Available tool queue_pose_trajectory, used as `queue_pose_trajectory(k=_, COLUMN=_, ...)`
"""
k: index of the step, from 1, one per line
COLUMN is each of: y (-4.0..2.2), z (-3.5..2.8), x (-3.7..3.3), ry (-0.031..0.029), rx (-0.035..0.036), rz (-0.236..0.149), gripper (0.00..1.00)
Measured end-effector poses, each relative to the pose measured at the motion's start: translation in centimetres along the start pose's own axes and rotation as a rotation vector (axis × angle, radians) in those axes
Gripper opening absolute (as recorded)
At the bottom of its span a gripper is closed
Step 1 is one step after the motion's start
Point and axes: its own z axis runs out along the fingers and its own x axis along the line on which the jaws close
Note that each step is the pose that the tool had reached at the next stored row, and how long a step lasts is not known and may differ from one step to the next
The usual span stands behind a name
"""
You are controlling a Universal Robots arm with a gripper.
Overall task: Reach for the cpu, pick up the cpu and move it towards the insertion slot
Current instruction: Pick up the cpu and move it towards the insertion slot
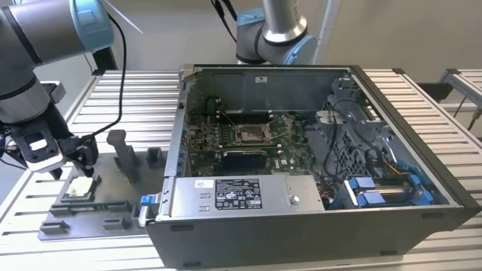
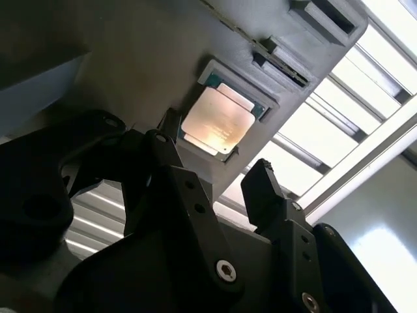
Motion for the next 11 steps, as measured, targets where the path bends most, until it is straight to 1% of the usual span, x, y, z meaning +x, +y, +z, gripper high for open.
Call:
queue_pose_trajectory(k=2, y=-0.13, z=0.35, x=0.01, ry=0.0005, rx=0.0, rz=-0.002, gripper=1.0)
queue_pose_trajectory(k=6, y=-0.19, z=0.96, x=0.06, ry=0.0006, rx=0.0, rz=-0.004, gripper=1.0)
queue_pose_trajectory(k=11, y=-0.21, z=1.55, x=0.13, ry=0.0007, rx=-0.0001, rz=-0.005, gripper=1.0)
